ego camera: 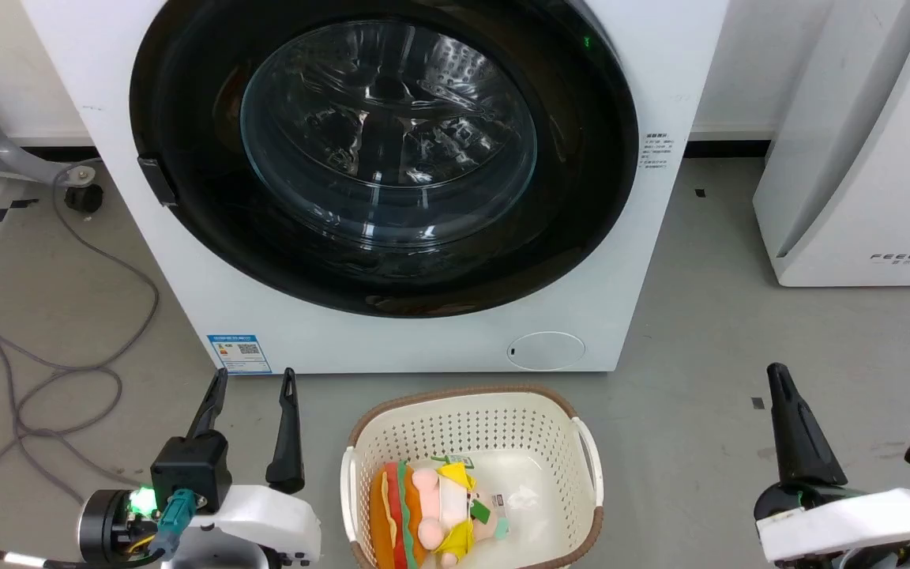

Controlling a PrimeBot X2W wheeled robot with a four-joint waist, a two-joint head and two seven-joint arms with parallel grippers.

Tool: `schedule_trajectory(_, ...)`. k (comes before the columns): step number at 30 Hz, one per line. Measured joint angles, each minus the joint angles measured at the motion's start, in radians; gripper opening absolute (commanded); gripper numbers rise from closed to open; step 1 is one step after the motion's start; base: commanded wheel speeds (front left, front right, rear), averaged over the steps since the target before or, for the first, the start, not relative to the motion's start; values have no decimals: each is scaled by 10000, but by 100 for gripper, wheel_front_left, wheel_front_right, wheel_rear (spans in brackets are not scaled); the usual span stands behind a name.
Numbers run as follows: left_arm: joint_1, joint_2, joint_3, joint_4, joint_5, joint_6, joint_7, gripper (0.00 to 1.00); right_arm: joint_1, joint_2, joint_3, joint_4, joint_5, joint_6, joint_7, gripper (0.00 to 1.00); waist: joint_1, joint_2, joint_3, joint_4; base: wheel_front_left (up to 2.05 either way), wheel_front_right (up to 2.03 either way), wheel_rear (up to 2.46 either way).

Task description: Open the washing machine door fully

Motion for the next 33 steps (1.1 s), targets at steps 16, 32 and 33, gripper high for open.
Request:
schedule_trajectory(16,0,0,-65,-2,-148,196,-336,100,-619,-2,-817,880,4406,-2,571,0,0,0,198,106,0,0,0)
schedule_trajectory(32,-282,0,-109,-65,-157,267,-683,100,-3123,-646,-1544,2644,6117,-2,1043,0,0,0,961,415,0,0,0)
schedule_trajectory(33,-321,0,-117,-77,-157,267,-688,100,-3318,-704,-1544,2775,6197,-2,1064,0,1,0,1035,439,0,0,0)
